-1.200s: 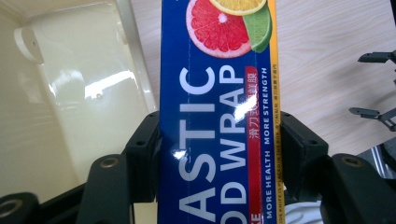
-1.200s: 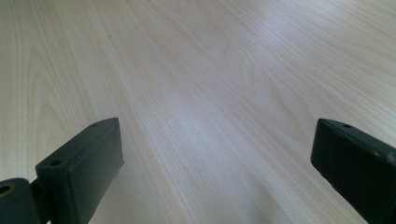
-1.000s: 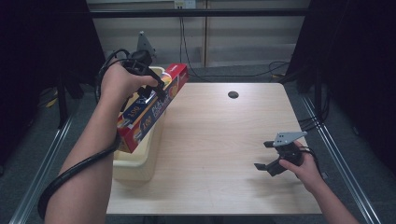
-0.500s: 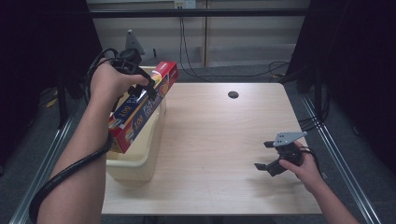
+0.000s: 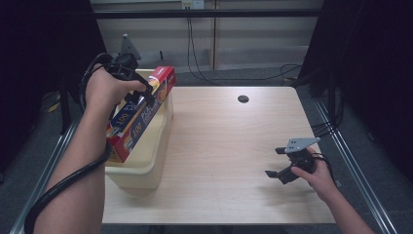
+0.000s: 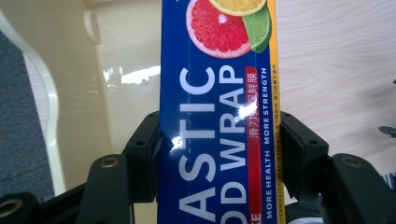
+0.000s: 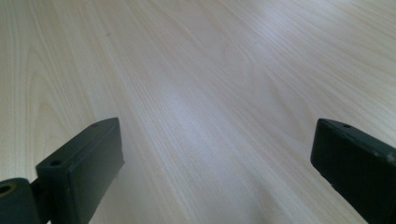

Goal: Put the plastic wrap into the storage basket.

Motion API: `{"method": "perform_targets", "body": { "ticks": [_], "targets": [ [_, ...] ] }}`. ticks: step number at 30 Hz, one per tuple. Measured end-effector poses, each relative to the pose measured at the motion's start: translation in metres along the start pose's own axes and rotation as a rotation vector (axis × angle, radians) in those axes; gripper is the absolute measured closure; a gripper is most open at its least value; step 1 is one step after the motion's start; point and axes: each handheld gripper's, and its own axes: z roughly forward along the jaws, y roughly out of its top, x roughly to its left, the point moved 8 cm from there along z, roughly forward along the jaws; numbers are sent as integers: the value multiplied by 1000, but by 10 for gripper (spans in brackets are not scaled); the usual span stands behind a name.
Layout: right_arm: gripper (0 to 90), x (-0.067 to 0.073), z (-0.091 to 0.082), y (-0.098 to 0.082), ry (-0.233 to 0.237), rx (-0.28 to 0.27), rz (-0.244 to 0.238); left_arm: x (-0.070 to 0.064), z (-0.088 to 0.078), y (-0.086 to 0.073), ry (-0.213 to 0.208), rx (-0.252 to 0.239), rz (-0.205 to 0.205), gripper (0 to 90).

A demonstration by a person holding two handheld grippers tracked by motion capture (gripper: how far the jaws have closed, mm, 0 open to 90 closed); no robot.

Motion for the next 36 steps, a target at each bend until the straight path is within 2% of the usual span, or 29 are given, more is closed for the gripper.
{"method": "perform_targets", "body": {
  "ticks": [5, 6, 13, 24, 28, 36],
  "targets": [
    [22, 0, 0, 0, -3, 1, -1, 5, -1, -2, 5, -3, -13, 411],
    [22, 0, 0, 0, -6, 2, 1, 7, -1, -4, 19, 0, -17, 412],
    [22, 0, 0, 0, -3, 2, -2, 13, 2, -7, 22, -7, -33, 411],
    [22, 0, 0, 0, -5, 1, 1, 14, -7, -7, 8, -28, -40, 411],
    [22, 0, 0, 0, -2, -2, 2, 15, -10, -7, 26, -32, -42, 411],
    [22, 0, 0, 1, -5, -2, 0, 19, -10, -12, 28, -35, -56, 410]
  ]
}}
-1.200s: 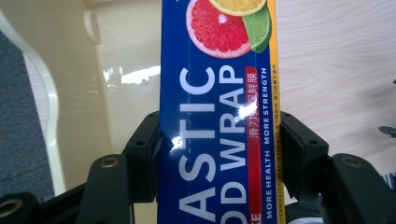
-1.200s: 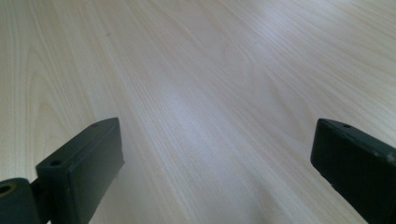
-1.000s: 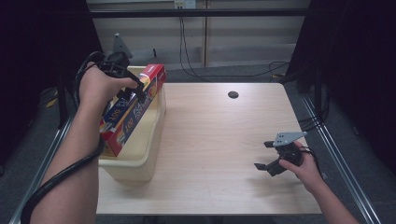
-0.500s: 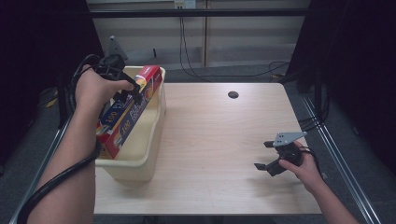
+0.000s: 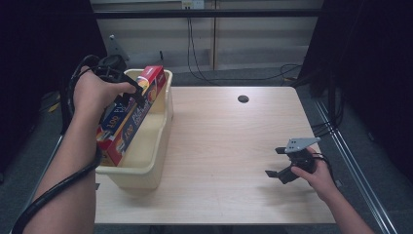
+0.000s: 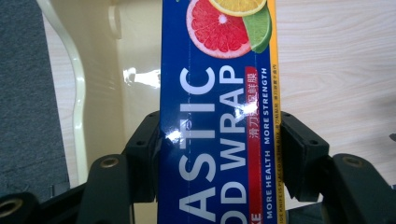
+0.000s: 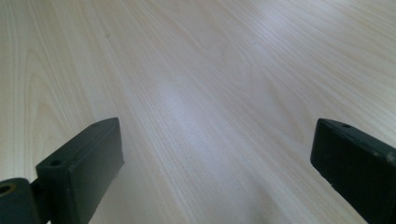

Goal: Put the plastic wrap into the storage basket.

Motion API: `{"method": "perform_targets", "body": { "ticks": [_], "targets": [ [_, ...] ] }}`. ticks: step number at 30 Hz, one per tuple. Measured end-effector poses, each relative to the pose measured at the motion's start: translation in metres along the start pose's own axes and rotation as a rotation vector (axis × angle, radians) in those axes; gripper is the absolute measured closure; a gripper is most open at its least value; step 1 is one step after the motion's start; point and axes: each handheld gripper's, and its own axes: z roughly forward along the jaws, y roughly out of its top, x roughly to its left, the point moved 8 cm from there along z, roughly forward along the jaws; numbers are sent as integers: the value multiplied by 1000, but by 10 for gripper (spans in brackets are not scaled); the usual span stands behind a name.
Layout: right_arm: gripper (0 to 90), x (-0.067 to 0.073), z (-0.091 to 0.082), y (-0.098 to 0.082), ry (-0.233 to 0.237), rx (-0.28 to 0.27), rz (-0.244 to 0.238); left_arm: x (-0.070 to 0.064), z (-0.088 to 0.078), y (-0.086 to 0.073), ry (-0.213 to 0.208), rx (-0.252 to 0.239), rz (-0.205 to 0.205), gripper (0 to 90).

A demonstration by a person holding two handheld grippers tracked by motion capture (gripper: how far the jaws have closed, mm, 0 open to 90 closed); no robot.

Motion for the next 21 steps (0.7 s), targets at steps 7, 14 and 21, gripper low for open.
{"method": "perform_targets", "body": {
  "ticks": [7, 14, 21],
  "targets": [
    [22, 0, 0, 1, 0, -3, 2, 8, 2, -3, 14, -4, -6, 410],
    [22, 1, 0, 1, -1, 0, -5, 14, 12, -6, 26, -1, -30, 409],
    [22, 1, 0, 1, -3, 0, -4, 16, 22, -8, 33, 13, -40, 408]
  ]
}}
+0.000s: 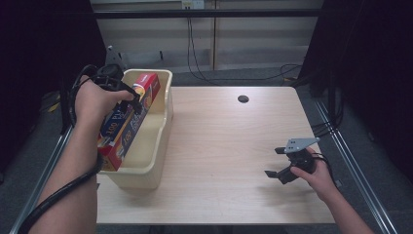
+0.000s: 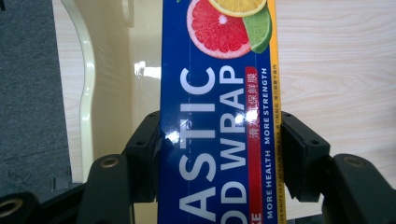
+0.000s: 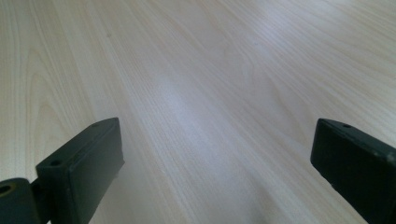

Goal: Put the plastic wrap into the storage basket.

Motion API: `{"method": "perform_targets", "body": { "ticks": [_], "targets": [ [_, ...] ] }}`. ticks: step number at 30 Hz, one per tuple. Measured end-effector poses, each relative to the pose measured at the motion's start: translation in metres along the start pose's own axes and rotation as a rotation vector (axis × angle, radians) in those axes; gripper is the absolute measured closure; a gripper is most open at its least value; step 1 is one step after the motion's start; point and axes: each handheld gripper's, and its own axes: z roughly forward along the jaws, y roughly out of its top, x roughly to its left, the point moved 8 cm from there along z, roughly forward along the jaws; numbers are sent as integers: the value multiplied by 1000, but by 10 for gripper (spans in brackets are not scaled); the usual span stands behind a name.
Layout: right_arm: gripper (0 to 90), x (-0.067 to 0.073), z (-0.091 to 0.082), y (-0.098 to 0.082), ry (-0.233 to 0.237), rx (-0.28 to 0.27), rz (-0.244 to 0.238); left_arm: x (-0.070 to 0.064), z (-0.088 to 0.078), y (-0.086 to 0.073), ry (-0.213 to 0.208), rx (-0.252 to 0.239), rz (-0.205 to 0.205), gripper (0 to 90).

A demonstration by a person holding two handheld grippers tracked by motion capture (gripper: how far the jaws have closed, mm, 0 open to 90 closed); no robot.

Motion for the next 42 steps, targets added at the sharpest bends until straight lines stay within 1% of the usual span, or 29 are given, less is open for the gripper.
{"method": "perform_targets", "body": {
  "ticks": [2, 5, 6, 7, 8, 9, 10, 11, 12, 13, 14, 17, 18, 19, 21, 23, 28, 32, 33, 34, 38, 39, 40, 42],
  "targets": [
    [22, 1, 0, 0, 8, 1, -1, 1, 3, -1, 6, 5, -1, 408],
    [22, 1, 0, 0, 8, 3, 2, 1, 7, -2, 7, 15, -20, 408],
    [22, 1, 0, 0, 7, 1, 1, 3, 8, -3, 11, 18, -11, 408],
    [22, 0, -1, 0, 4, 1, -1, 2, 10, -3, 12, 17, -20, 408],
    [22, 0, -1, 0, 3, 1, -1, 4, 11, -4, 14, 22, -13, 408],
    [22, 0, -1, 0, 4, 1, 1, 3, 13, -4, 10, 22, -25, 408],
    [22, 0, 0, 0, 3, 1, 0, 3, 14, -4, 12, 20, -29, 408],
    [22, 0, 0, 0, 7, 2, 2, 5, 15, -5, 14, 25, -19, 408],
    [22, 0, 0, 0, 6, 2, 0, 4, 17, -5, 9, 27, -28, 408],
    [23, 1, 0, 0, 7, 1, -2, 5, 17, -5, 13, 31, -19, 408],
    [22, 0, 0, 0, 7, -1, -4, 4, 19, -6, 12, 28, -32, 408],
    [22, 1, 0, 0, 7, 2, 2, 5, 21, -6, 8, 36, -25, 408],
    [22, 1, 0, 0, 7, 1, 2, 5, 22, -7, 14, 34, -32, 408],
    [23, 1, 0, 0, 9, 1, -1, 6, 23, -7, 15, 37, -27, 408],
    [22, 0, 0, 0, 7, 0, -3, 5, 25, -7, 13, 43, -36, 408],
    [23, 0, 0, 0, 5, 1, -1, 6, 27, -8, 16, 51, -31, 408],
    [23, 0, 0, 0, 5, 1, -2, 6, 34, -9, 10, 50, -38, 407],
    [22, 0, 1, -1, 4, 4, -2, 8, 38, -10, 13, 57, -35, 407],
    [23, 0, 1, -1, 4, 5, -3, 7, 39, -11, 6, 59, -41, 407],
    [23, 0, 1, -1, 7, 6, -2, 8, 40, -11, 12, 64, -38, 407],
    [22, 0, 1, -1, 7, 4, -3, 8, 44, -12, 8, 71, -43, 407],
    [22, 0, 1, -1, 8, 5, -4, 9, 45, -13, 9, 72, -35, 407],
    [22, 0, 1, -1, 8, 5, -4, 8, 45, -13, 4, 78, -38, 407],
    [22, 0, 1, -1, 5, 5, -2, 9, 47, -13, 7, 75, -41, 407]
  ]
}}
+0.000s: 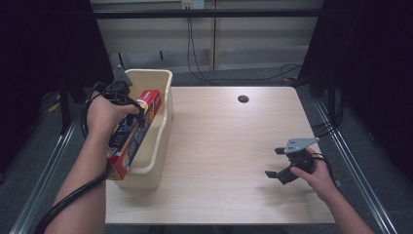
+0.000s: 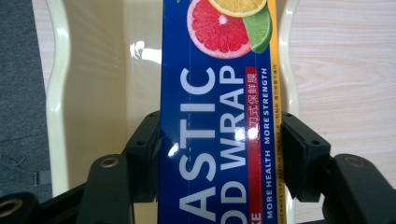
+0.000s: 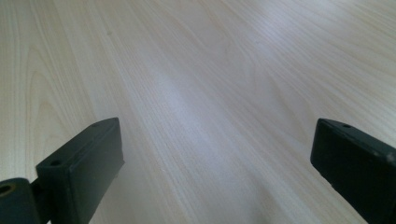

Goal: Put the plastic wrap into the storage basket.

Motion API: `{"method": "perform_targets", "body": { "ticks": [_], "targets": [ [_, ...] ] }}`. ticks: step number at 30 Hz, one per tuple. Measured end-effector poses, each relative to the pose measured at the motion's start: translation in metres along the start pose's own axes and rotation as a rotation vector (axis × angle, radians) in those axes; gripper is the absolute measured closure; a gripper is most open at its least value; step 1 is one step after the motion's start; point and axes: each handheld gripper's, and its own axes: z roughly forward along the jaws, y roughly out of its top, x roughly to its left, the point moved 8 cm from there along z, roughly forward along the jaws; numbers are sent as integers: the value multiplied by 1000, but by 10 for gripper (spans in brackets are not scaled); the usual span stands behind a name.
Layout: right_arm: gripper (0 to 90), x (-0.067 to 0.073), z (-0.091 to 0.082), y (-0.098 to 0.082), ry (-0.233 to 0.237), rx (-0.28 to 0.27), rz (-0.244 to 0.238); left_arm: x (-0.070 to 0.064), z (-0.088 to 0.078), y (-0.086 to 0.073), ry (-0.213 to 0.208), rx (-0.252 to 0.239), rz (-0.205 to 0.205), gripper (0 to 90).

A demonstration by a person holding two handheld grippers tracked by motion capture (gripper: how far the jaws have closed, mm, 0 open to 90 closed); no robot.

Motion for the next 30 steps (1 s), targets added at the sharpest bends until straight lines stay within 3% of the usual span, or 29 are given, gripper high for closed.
{"method": "perform_targets", "body": {
  "ticks": [30],
  "targets": [
    [23, 1, 2, -1, 6, 5, -7, 4, 20, -9, -17, 45, -19, 404]
  ]
}}
